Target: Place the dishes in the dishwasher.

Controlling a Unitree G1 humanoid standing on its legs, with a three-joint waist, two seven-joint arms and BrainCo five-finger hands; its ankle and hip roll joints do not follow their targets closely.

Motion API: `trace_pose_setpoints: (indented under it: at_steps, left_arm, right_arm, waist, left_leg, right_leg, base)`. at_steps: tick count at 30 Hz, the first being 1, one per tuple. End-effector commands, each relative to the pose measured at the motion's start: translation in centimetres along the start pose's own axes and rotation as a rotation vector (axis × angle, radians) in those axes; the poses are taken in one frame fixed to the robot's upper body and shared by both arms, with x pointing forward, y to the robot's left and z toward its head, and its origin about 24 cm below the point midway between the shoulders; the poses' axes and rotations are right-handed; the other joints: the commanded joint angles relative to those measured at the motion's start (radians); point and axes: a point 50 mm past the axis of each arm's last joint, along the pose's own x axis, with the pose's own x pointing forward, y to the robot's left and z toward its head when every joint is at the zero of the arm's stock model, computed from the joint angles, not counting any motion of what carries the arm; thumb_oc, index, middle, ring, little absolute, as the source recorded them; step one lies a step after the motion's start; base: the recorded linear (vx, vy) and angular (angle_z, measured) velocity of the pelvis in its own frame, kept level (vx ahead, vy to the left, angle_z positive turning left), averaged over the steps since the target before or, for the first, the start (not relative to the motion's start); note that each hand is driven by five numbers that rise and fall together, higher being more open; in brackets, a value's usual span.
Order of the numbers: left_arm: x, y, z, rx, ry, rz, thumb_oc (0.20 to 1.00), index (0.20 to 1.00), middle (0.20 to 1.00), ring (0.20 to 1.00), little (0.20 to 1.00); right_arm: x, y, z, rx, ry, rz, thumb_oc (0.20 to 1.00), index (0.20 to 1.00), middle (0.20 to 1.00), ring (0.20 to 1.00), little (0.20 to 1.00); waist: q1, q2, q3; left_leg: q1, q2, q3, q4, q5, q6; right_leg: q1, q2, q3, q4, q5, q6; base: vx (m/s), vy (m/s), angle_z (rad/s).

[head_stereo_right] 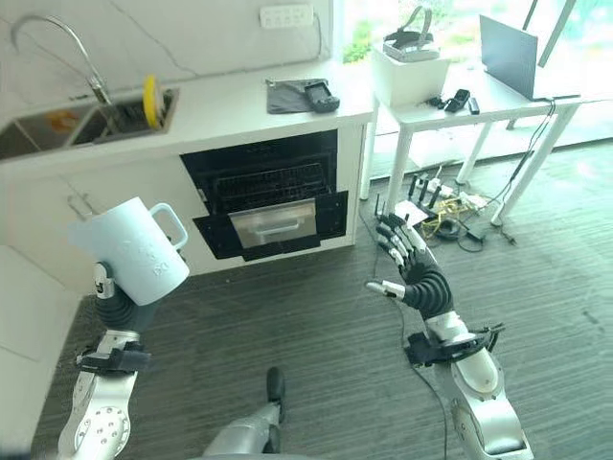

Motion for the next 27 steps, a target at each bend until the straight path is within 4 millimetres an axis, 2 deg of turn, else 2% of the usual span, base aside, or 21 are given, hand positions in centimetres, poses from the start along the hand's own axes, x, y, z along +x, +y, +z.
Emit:
trace_pose_setpoints:
  at_steps: [1,3,4,8,14,15,17,18,19,20,21,22,23,25,26,27]
  left_arm:
    - [1.8,-1.4,3.7,0.074,-0.164,-0.117,0.2,0.2,0.2,0.2,0.2]
    - [2.0,-1.8,3.9,0.1,-0.162,-0.143,0.2,0.2,0.2,0.2,0.2]
    - [2.5,-1.9,3.9,0.104,-0.15,-0.15,0.2,0.2,0.2,0.2,0.2]
    - [2.8,-1.9,3.8,0.103,-0.133,-0.159,0.2,0.2,0.2,0.2,0.2]
    - [2.6,-1.9,3.7,0.107,-0.122,-0.162,0.2,0.2,0.2,0.2,0.2]
    - [2.6,-2.0,3.7,0.11,-0.122,-0.165,0.2,0.2,0.2,0.2,0.2]
    - [2.6,-2.0,3.7,0.141,-0.116,-0.141,0.2,0.2,0.2,0.2,0.2]
    - [2.7,-1.9,3.7,0.158,-0.119,-0.116,0.2,0.2,0.2,0.2,0.2]
    - [2.9,-1.9,3.8,0.165,-0.123,-0.102,0.2,0.2,0.2,0.2,0.2]
    - [3.2,-1.8,3.9,0.169,-0.123,-0.094,0.2,0.2,0.2,0.2,0.2]
    - [3.5,-2.0,4.0,0.163,-0.122,-0.11,0.2,0.2,0.2,0.2,0.2]
    - [3.6,-2.1,4.0,0.164,-0.123,-0.12,0.2,0.2,0.2,0.2,0.2]
    - [3.7,-2.3,3.9,0.169,-0.125,-0.137,0.2,0.2,0.2,0.2,0.2]
    - [3.7,-2.6,3.8,0.177,-0.132,-0.142,0.2,0.2,0.2,0.2,0.2]
    - [3.9,-2.8,3.6,0.183,-0.133,-0.141,0.2,0.2,0.2,0.2,0.2]
    - [3.8,-2.8,3.5,0.184,-0.129,-0.142,0.2,0.2,0.2,0.2,0.2]
  right_arm:
    - [1.0,-0.2,2.5,0.026,-0.163,-0.006,1.0,1.0,1.0,1.0,1.0]
    - [0.8,0.0,2.6,0.025,-0.174,-0.011,1.0,1.0,1.0,1.0,1.0]
    - [1.0,0.1,2.7,0.022,-0.185,-0.018,1.0,1.0,1.0,1.0,1.0]
    - [1.5,0.3,2.9,0.039,-0.197,-0.033,1.0,1.0,1.0,1.0,1.0]
    - [1.5,0.9,2.1,0.043,-0.183,-0.05,1.0,1.0,1.0,1.0,1.0]
    - [1.6,1.0,2.1,0.042,-0.186,-0.043,1.0,1.0,1.0,1.0,1.0]
    - [1.7,1.4,2.1,0.047,-0.185,-0.025,1.0,1.0,1.0,1.0,1.0]
    - [2.1,1.8,2.0,0.051,-0.182,-0.005,1.0,1.0,1.0,1.0,1.0]
    - [2.3,2.0,1.9,0.044,-0.175,0.003,1.0,1.0,1.0,1.0,1.0]
    - [2.3,2.0,1.7,0.035,-0.162,0.007,1.0,1.0,1.0,1.0,1.0]
    - [2.2,1.5,1.6,0.023,-0.145,-0.001,1.0,1.0,1.0,1.0,1.0]
    - [2.1,1.2,1.5,0.022,-0.142,-0.005,1.0,1.0,1.0,1.0,1.0]
    - [1.9,0.9,1.5,0.024,-0.142,-0.006,1.0,1.0,1.0,1.0,1.0]
    - [1.9,0.8,1.5,0.029,-0.144,0.0,1.0,1.0,1.0,1.0,1.0]
    - [2.1,1.0,1.3,0.031,-0.135,0.008,1.0,1.0,1.0,1.0,1.0]
    - [2.1,1.0,1.3,0.033,-0.128,0.009,1.0,1.0,1.0,1.0,1.0]
  waist:
    - [0.035,0.017,-0.023]
    - [0.045,0.007,-0.04]
    - [0.053,-0.002,-0.054]
    - [0.074,-0.015,-0.069]
    - [0.092,-0.021,-0.075]
    - [0.092,-0.019,-0.071]
    - [0.091,-0.001,-0.058]
    - [0.084,0.011,-0.048]
    - [0.08,0.014,-0.042]
    - [0.076,0.011,-0.039]
    - [0.067,0.005,-0.032]
    - [0.059,0.002,-0.027]
    - [0.046,-0.004,-0.019]
    - [0.028,-0.01,-0.01]
    - [0.008,-0.013,-0.001]
    - [-0.002,-0.013,0.004]
  left_leg:
    - [0.077,0.096,-0.04,-0.029,0.132,-0.189]
    - [0.098,0.077,-0.028,-0.029,0.106,-0.165]
    - [0.117,0.065,-0.016,-0.029,0.087,-0.149]
    - [0.136,0.038,-0.031,-0.029,0.068,-0.128]
    - [0.158,-0.005,-0.069,-0.029,0.04,-0.087]
    - [0.17,-0.013,-0.076,-0.029,0.032,-0.079]
    - [0.201,-0.018,-0.076,-0.029,0.011,-0.063]
    - [0.224,-0.009,-0.069,-0.029,0.002,-0.063]
    - [0.232,-0.006,-0.065,-0.029,-0.001,-0.065]
    - [0.237,-0.006,-0.068,-0.029,0.0,-0.074]
    - [0.248,-0.008,-0.08,-0.029,-0.006,-0.081]
    - [0.258,-0.008,-0.081,-0.029,-0.015,-0.084]
    - [0.274,-0.005,-0.074,-0.029,-0.032,-0.09]
    - [0.298,-0.008,-0.068,-0.029,-0.059,-0.095]
    - [0.323,-0.013,-0.079,-0.029,-0.08,-0.089]
    - [0.34,-0.014,-0.094,-0.029,-0.093,-0.084]
  right_leg:
    - [-0.161,-0.055,-0.038,-0.011,0.102,0.018]
    - [-0.158,-0.077,-0.068,0.01,0.092,0.036]
    - [-0.174,-0.104,-0.105,0.049,0.1,0.054]
    - [-0.209,-0.142,-0.147,0.122,0.131,0.077]
    - [-0.268,-0.154,-0.139,0.277,0.178,0.079]
    - [-0.291,-0.156,-0.136,0.331,0.201,0.081]
    - [-0.375,-0.166,-0.16,0.524,0.247,0.085]
    - [-0.436,-0.17,-0.176,0.574,0.25,0.074]
    - [-0.47,-0.173,-0.184,0.579,0.228,0.061]
    - [-0.474,-0.162,-0.195,0.505,0.198,0.049]
    - [-0.463,-0.158,-0.21,0.372,0.182,0.044]
    - [-0.462,-0.165,-0.22,0.29,0.194,0.046]
    - [-0.47,-0.177,-0.229,0.18,0.23,0.059]
    - [-0.499,-0.195,-0.213,0.078,0.316,0.086]
    - [-0.542,-0.206,-0.161,0.051,0.376,0.105]
    - [-0.559,-0.207,-0.131,0.032,0.4,0.111]
  base:
    - [0.25,0.326,0.35]
    - [0.22,0.289,0.13]
    - [0.21,0.276,-0.08]
    - [0.17,0.223,0.29]
    - [0.13,0.203,0.26]
    - [0.09,0.239,0.12]
    - [0.08,0.253,-0.15]
    - [0.07,0.176,-0.36]
    - [0.08,0.075,-0.52]
    - [0.12,-0.057,-0.54]
    - [0.14,-0.122,-0.36]
    - [0.16,-0.191,-0.17]
    - [0.14,-0.188,0.06]
    - [0.19,-0.209,0.07]
    - [0.29,-0.274,-0.01]
    - [0.34,-0.313,0.2]
